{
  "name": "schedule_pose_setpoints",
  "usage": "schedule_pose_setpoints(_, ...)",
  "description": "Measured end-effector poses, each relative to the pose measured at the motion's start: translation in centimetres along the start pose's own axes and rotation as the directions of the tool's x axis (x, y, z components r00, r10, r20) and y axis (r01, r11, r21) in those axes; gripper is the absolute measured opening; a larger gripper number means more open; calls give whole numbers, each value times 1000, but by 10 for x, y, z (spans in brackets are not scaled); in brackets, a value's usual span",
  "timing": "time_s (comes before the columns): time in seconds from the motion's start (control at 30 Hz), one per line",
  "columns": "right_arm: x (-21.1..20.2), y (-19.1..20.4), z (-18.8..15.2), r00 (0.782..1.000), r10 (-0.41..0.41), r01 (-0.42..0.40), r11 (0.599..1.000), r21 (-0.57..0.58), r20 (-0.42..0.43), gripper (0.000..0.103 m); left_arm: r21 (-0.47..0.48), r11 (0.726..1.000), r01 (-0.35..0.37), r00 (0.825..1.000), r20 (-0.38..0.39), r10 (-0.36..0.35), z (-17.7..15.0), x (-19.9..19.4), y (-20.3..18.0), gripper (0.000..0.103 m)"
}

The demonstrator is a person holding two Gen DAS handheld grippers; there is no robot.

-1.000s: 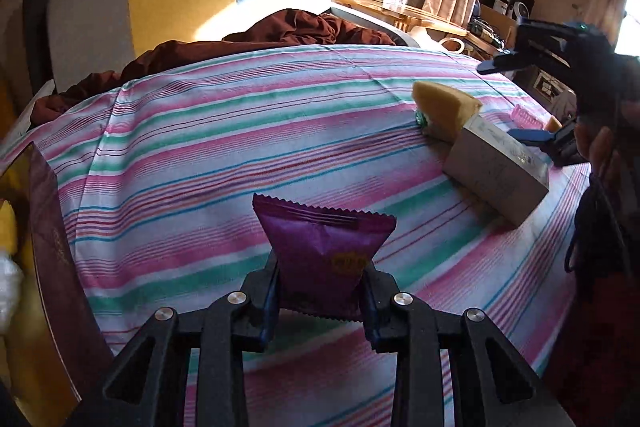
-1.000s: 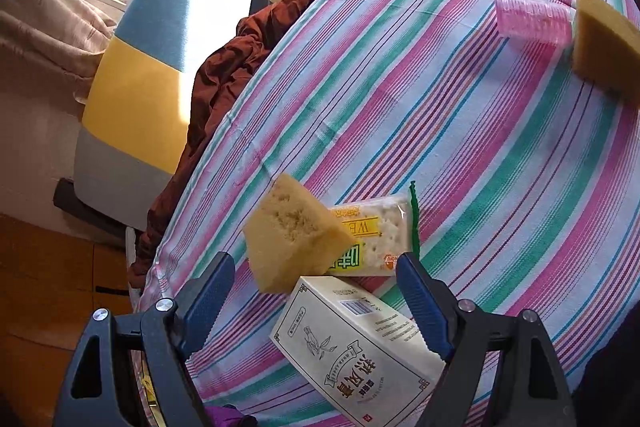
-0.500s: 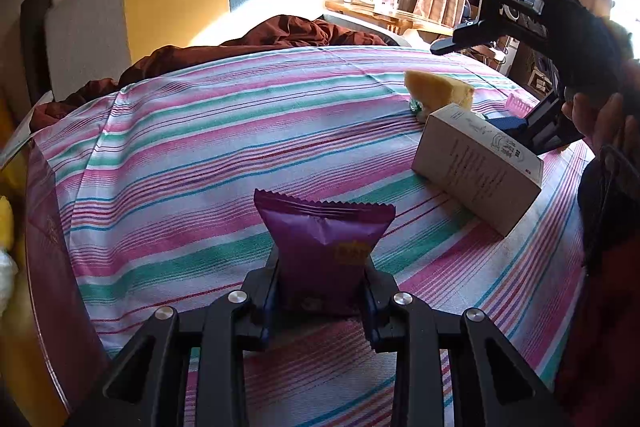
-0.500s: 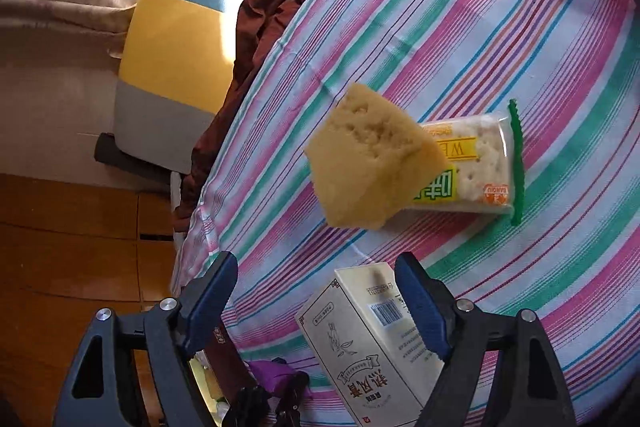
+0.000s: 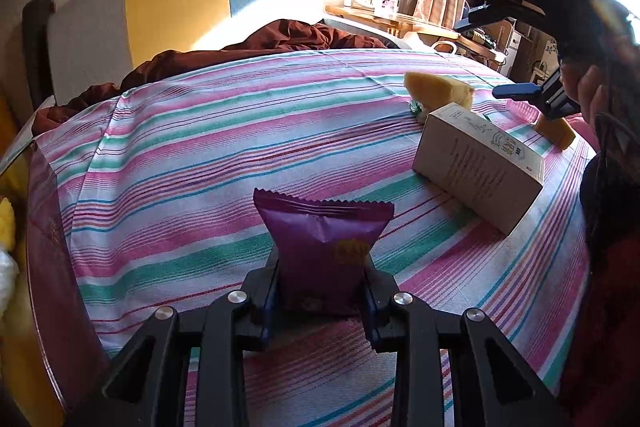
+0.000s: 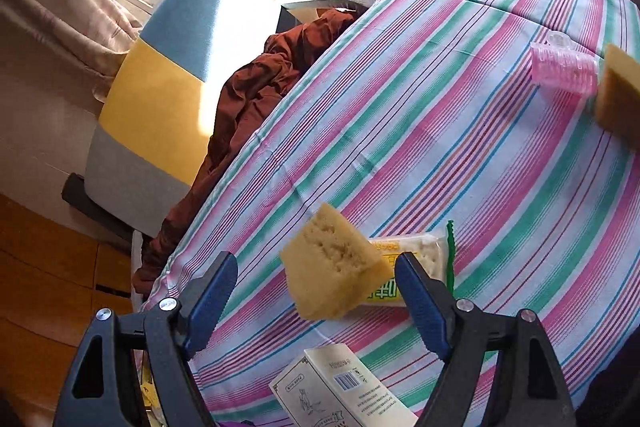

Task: Organize objects
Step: 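Grasp the WEIDAN cracker packet with right while left holds the purple packet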

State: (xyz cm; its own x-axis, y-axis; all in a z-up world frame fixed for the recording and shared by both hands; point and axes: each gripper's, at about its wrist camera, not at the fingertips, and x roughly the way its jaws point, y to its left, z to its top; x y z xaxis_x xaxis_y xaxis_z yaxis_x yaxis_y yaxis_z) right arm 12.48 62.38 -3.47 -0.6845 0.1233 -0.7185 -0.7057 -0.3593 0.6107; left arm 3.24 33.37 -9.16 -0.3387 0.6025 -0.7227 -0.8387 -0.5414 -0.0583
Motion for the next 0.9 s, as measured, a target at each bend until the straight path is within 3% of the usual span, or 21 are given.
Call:
schedule_pose_setpoints(0.07,20,7,3,998,-34,33,999,-32,-60,84,-8,1000,9,1000,2,-9,0,0,1,33)
schedule_pose_setpoints(0.1,30,10,3,994,-9,6,999,-32,-107,84,-12,1000,14,1000,3,-14,0,0,2,33)
schedule_pose_setpoints(0.13,37,13,1,981,104,-108,994,-20,-164,84,-15,1000,17,1000,4,-17,0,0,3,33)
schedule_pose_setpoints(0.17,39,21,0,954,217,-225,974,-15,-207,83,-15,1000,18,1000,5,-18,0,0,3,33)
schedule_pose_setpoints(0.2,37,30,-2,942,260,-275,960,-46,-215,83,-15,1000,18,1000,5,-18,0,0,3,33)
schedule_pose_setpoints(0.27,31,41,-7,950,235,-263,957,-122,-204,83,-14,1000,17,1000,7,-17,-1,0,3,33)
schedule_pose_setpoints(0.33,32,36,-7,950,228,-254,962,-101,-215,83,-12,1000,16,1000,8,-16,-1,0,2,33)
schedule_pose_setpoints(0.4,30,24,-2,960,201,-216,975,-58,-195,83,-12,1000,16,1000,9,-16,-1,0,2,33)
schedule_pose_setpoints(0.53,13,-4,11,988,133,-131,991,31,-78,83,-9,1000,11,1000,9,-11,-1,0,1,33)
schedule_pose_setpoints(0.63,8,-27,15,999,1,3,997,83,-44,81,-10,1000,13,1000,10,-13,-1,-1,2,33)
schedule_pose_setpoints(0.73,14,-38,16,975,-208,211,976,46,-73,75,-10,1000,13,1000,10,-13,-1,0,2,34)
schedule_pose_setpoints(0.83,16,-31,15,965,-252,250,968,-37,-71,75,-10,1000,14,1000,10,-14,-1,0,3,34)
schedule_pose_setpoints(0.9,22,-15,11,944,-323,309,936,-168,-62,75,-13,1000,17,1000,9,-17,-1,0,3,34)
